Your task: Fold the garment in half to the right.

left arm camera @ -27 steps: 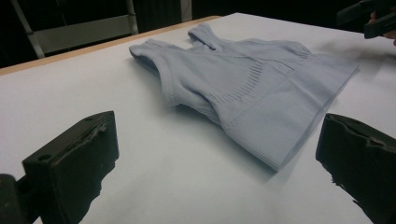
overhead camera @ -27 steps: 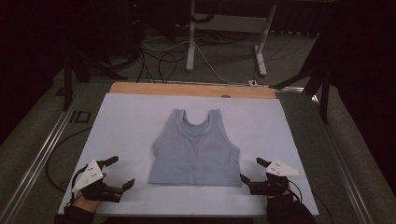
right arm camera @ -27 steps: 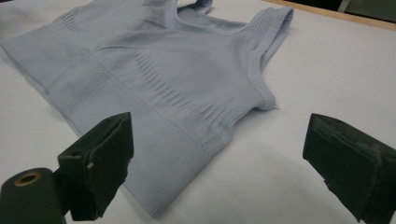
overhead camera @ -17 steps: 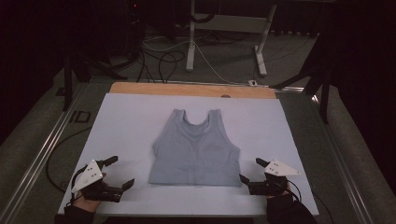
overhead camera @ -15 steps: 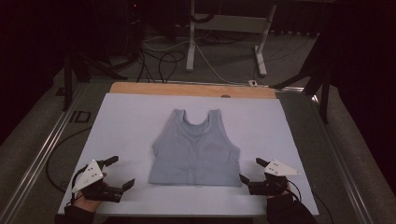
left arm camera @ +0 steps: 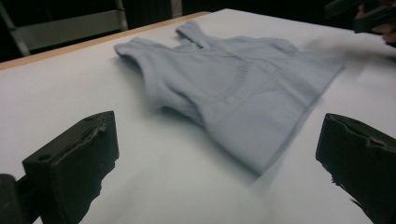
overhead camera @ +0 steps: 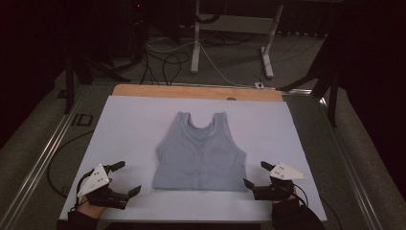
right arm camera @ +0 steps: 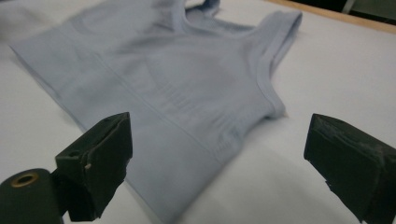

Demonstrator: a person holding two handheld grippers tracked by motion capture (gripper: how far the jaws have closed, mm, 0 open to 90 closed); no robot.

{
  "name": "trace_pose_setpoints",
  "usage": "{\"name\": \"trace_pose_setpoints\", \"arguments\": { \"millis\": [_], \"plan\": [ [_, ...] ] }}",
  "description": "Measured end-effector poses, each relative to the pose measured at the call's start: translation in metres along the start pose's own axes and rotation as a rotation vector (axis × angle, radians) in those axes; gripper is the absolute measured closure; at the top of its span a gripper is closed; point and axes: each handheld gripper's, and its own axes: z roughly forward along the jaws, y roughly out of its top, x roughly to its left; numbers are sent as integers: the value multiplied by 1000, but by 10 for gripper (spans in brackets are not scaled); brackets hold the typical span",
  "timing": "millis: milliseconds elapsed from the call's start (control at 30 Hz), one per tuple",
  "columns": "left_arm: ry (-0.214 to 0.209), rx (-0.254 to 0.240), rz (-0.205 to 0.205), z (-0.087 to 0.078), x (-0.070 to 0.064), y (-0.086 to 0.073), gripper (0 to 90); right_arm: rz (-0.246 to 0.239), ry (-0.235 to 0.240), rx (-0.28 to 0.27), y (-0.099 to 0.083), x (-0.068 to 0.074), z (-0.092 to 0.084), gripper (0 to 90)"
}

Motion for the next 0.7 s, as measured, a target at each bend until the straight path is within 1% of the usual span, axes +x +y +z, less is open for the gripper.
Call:
{"name": "trace_pose_setpoints", "arguments": {
  "millis": [33, 100, 167, 200, 233, 267, 333, 433, 533, 567, 600, 633, 700],
  "plan": [
    [-5, 1, 5, 0, -1, 2, 1, -7, 0, 4, 2, 2, 0, 80],
    [-15, 3, 9, 0, -2, 7, 1, -6, 10, 4, 8, 5, -1, 79],
    [-19, 16, 12, 0, -1, 12, 0, 0, 22, -14, 14, 6, -1, 78],
    [-21, 20, 13, 0, -1, 14, 0, 1, 36, -19, 17, 6, -2, 79],
    [-27, 21, 15, -1, -1, 17, 0, 3, 28, -20, 21, 7, -2, 79],
    [-31, 22, 15, -1, -1, 20, 0, -15, 17, -18, 25, 7, -3, 79],
    [-34, 27, 16, -2, 0, 25, 0, -23, 20, -19, 34, 8, -4, 79],
    [-39, 28, 14, -4, 1, 33, 0, -38, 36, -37, 45, 8, -5, 79],
    [-50, 23, 8, -4, 2, 40, 0, -65, 37, -48, 60, 10, -5, 79],
    [-50, 28, 7, -4, 3, 42, 0, -72, 39, -51, 64, 10, -4, 79],
    [-48, 37, 17, -3, 3, 46, 0, -78, 44, -57, 68, 10, -3, 79],
    [-50, 40, 14, -3, 3, 48, 0, -96, 42, -64, 75, 12, -2, 79],
    [-50, 43, 18, -2, 3, 51, 0, -108, 51, -72, 82, 12, 0, 79]
  ]
}}
